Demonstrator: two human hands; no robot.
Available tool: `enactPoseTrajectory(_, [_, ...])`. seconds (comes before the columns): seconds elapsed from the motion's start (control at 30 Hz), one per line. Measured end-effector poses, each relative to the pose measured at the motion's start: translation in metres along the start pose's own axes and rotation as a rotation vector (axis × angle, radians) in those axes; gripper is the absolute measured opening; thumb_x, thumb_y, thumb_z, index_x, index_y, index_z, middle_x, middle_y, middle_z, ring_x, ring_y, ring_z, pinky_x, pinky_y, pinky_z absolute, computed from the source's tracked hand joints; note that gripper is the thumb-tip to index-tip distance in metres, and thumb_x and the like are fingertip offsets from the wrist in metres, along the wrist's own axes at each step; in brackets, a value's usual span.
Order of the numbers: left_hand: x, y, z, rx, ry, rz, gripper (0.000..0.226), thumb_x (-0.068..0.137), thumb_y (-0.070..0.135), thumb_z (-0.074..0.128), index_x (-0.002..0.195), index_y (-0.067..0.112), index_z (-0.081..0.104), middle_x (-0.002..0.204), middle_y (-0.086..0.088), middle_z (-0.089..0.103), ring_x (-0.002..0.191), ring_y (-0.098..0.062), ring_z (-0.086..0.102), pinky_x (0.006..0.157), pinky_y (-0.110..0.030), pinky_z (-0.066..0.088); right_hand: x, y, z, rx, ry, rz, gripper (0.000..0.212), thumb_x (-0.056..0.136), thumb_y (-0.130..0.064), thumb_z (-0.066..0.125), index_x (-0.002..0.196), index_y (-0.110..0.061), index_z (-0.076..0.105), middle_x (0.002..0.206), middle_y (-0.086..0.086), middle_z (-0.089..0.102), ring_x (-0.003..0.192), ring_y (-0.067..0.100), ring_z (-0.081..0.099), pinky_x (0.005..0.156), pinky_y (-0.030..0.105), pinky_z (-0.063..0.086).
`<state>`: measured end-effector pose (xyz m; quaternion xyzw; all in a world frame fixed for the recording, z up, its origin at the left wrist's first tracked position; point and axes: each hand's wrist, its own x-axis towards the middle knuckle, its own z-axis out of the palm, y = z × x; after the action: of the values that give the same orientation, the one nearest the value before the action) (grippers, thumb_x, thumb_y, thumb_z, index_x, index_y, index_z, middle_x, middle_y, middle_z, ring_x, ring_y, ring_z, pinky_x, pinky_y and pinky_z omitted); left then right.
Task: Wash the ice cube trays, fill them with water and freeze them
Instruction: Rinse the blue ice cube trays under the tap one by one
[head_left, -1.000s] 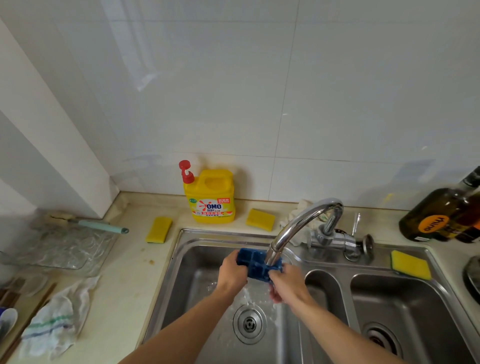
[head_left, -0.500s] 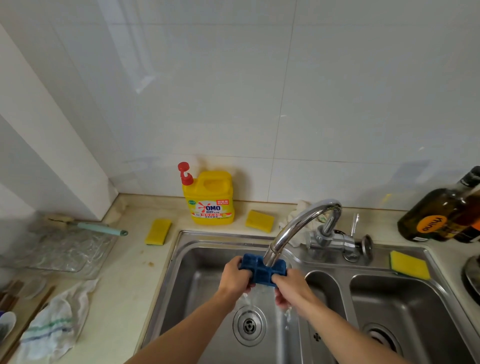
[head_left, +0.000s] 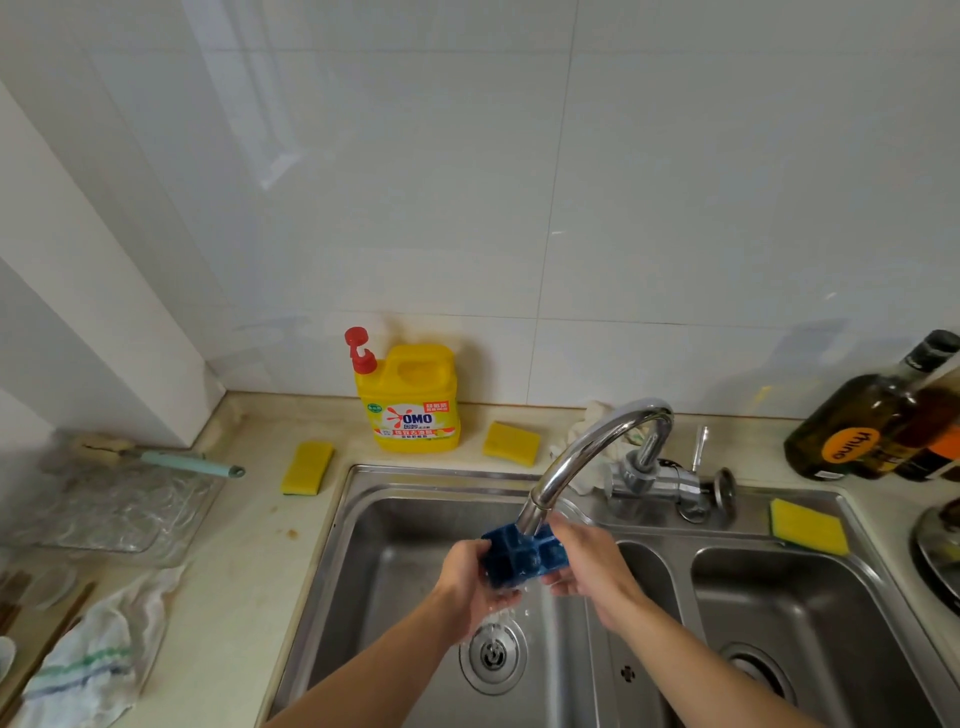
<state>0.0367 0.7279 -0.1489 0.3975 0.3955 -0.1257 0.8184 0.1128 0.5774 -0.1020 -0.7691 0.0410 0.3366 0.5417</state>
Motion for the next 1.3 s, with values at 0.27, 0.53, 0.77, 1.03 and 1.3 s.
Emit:
enactPoseTrajectory(0.27, [0.001, -0.002, 0.008, 0.036, -0.121, -0.047, 0.074, 0.103, 0.067, 0.010, 0.137, 0.016, 0.051, 0.128, -0.016, 0.068, 0.119, -0.034, 0.065, 0.095, -0.046, 0.051, -0.003, -0.005, -0.012, -0.104, 0.037, -0.103, 0.041, 0.104, -0.041, 0.053, 0.096, -0.004, 0.067, 0.082, 0.023, 0.074, 0.059, 0.021, 0.068, 0.062, 0.035, 0.058])
enactPoseTrajectory(0.53, [0.004, -0.005, 0.012, 0.049, -0.171, -0.071, 0.083, 0.100, 0.071, 0.010, 0.150, 0.015, 0.043, 0.130, -0.013, 0.068, 0.116, -0.032, 0.068, 0.093, -0.044, 0.053, -0.001, -0.012, -0.019, -0.110, 0.070, -0.119, 0.042, 0.104, -0.042, 0.053, 0.093, -0.004, 0.066, 0.067, 0.010, 0.069, 0.055, 0.018, 0.064, 0.061, 0.034, 0.058])
enactPoseTrajectory(0.77, [0.004, -0.007, 0.015, 0.067, -0.153, -0.058, 0.080, 0.101, 0.070, 0.010, 0.141, 0.015, 0.051, 0.123, -0.014, 0.072, 0.112, -0.030, 0.071, 0.093, -0.043, 0.054, -0.001, -0.012, -0.025, -0.111, 0.091, -0.121, 0.042, 0.103, -0.044, 0.054, 0.095, -0.004, 0.067, 0.067, 0.007, 0.068, 0.052, 0.014, 0.063, 0.054, 0.027, 0.055])
enactPoseTrajectory(1.03, [-0.004, 0.008, 0.021, 0.158, 0.117, 0.133, 0.059, 0.106, 0.060, 0.028, 0.111, 0.016, 0.067, 0.099, -0.012, 0.076, 0.088, -0.026, 0.069, 0.071, -0.034, 0.054, -0.003, -0.005, -0.022, 0.028, -0.004, -0.003, 0.035, 0.106, -0.042, 0.047, 0.108, -0.013, 0.066, 0.095, 0.016, 0.073, 0.061, 0.021, 0.066, 0.060, 0.031, 0.058])
enactPoseTrajectory(1.3, [-0.012, 0.039, -0.002, 0.709, 0.370, 0.560, 0.039, 0.103, 0.051, 0.045, 0.094, 0.021, 0.069, 0.083, 0.003, 0.068, 0.072, -0.012, 0.062, 0.065, -0.026, 0.048, -0.008, -0.001, 0.011, 0.304, -0.179, 0.247, 0.046, 0.110, -0.038, 0.042, 0.120, 0.002, 0.063, 0.110, 0.030, 0.070, 0.073, 0.034, 0.067, 0.067, 0.041, 0.056])
